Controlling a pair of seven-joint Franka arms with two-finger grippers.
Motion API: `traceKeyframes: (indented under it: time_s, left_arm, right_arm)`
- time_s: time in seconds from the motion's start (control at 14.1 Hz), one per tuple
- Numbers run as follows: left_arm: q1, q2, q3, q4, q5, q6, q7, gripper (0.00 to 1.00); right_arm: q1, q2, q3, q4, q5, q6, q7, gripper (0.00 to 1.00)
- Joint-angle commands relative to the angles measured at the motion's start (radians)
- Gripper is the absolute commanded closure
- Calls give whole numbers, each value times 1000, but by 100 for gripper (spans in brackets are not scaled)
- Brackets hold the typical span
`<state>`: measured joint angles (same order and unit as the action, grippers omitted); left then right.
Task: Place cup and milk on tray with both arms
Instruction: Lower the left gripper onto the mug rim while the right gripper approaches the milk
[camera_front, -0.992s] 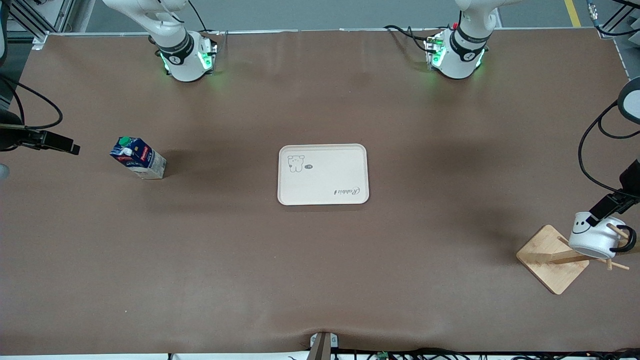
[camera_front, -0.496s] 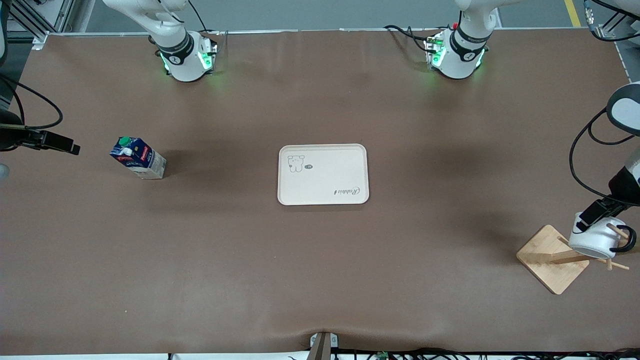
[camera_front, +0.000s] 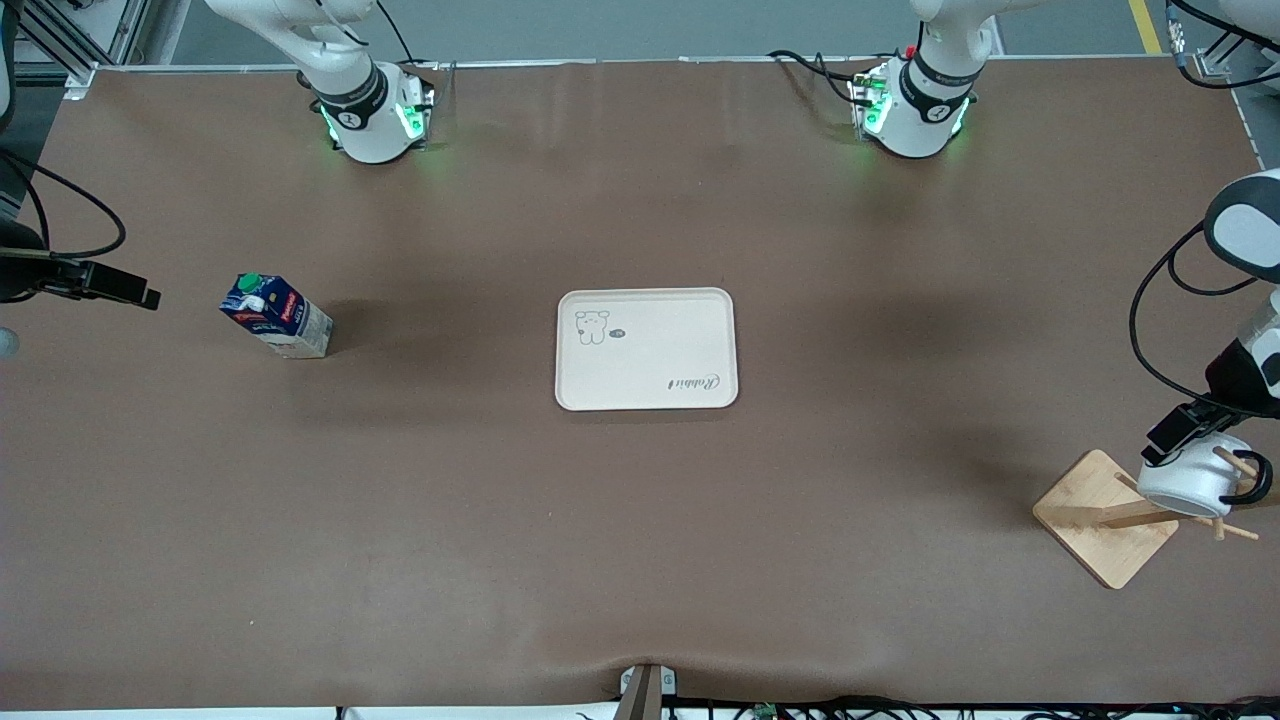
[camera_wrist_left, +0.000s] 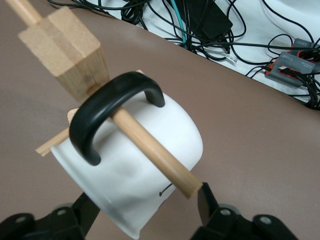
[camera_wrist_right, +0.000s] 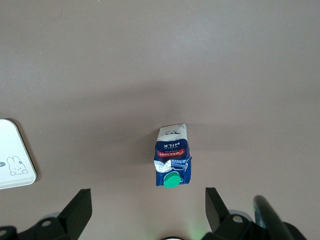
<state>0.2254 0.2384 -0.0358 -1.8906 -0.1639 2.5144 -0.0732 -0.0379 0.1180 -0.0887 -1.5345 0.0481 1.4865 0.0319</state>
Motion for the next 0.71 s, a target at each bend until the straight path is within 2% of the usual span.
traceKeyframes:
  time_s: [0.0,0.21,0.28,0.35,0.64]
  left_arm:
    - [-6,-1,-6,2,-9,18,13,25]
    - [-8,1,-6,2,-9,18,13,40]
    - [-6,1,-6,2,-8,15,18,52]
    - [-8,-1,-6,2,-8,14,32,60]
    - [-9,1,-7,2,-8,11,46,76]
  right_arm:
    - [-7,9,4,11,9,-9,6,0]
    - [-10,17,4,7,9,-14,14,0]
    - [-13,23,3,4,9,-12,14,0]
    - [-22,31,1,4,9,-11,14,0]
    - [-28,66,1,5,7,-14,14,0]
